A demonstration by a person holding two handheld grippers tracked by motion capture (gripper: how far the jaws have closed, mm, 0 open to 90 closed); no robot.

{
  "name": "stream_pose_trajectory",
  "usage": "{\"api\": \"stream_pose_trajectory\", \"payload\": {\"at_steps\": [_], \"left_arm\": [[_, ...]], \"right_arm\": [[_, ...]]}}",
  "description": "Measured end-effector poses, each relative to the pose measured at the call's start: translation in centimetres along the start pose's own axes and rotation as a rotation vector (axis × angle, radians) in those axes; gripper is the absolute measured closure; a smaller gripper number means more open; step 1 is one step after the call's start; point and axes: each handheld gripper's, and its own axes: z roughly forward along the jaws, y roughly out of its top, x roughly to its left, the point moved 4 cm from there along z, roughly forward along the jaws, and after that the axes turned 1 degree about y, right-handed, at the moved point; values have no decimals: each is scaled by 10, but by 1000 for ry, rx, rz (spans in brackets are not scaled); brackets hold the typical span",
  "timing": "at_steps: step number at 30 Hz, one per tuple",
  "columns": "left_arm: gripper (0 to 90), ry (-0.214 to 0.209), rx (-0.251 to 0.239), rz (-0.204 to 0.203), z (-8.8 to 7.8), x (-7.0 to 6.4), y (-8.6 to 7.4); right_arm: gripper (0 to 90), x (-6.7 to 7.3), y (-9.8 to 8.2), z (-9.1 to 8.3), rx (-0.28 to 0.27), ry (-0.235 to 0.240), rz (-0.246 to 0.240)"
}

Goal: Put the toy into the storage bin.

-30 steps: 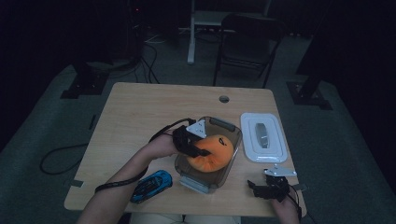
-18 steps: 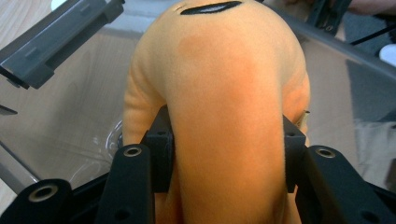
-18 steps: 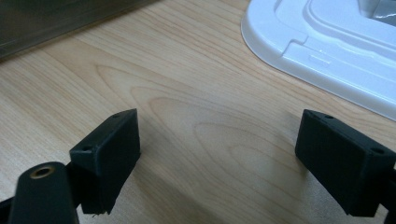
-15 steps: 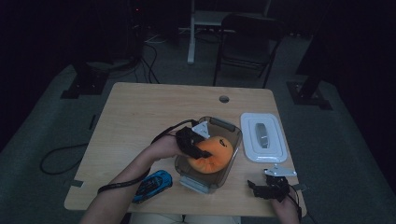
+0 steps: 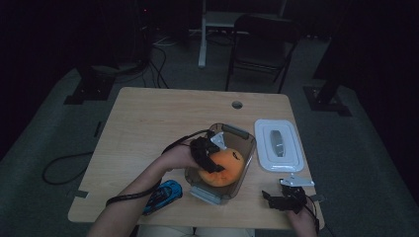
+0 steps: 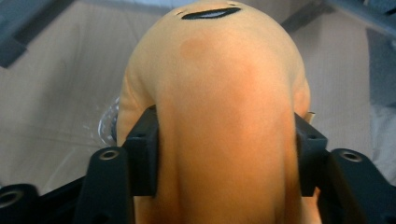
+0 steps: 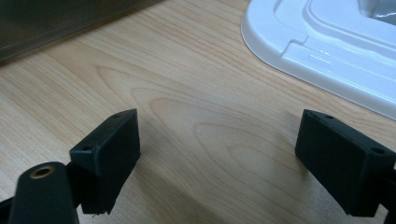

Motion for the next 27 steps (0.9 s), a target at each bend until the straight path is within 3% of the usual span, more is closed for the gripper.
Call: {"api": "stream_pose_trajectory", "payload": {"at_steps": [3, 9, 19, 27], "left_arm": [[303, -2, 20, -14, 2, -1, 1], [211, 8, 51, -7, 5, -4, 0], [196, 9, 39, -11, 3, -8, 5], [184, 24, 12, -41, -13, -8, 2]], "right_arm": [[136, 0, 0, 0, 0, 0, -1], [136, 0, 0, 0, 0, 0, -1], [136, 0, 0, 0, 0, 0, 0], [136, 0, 0, 0, 1, -2, 0]]}}
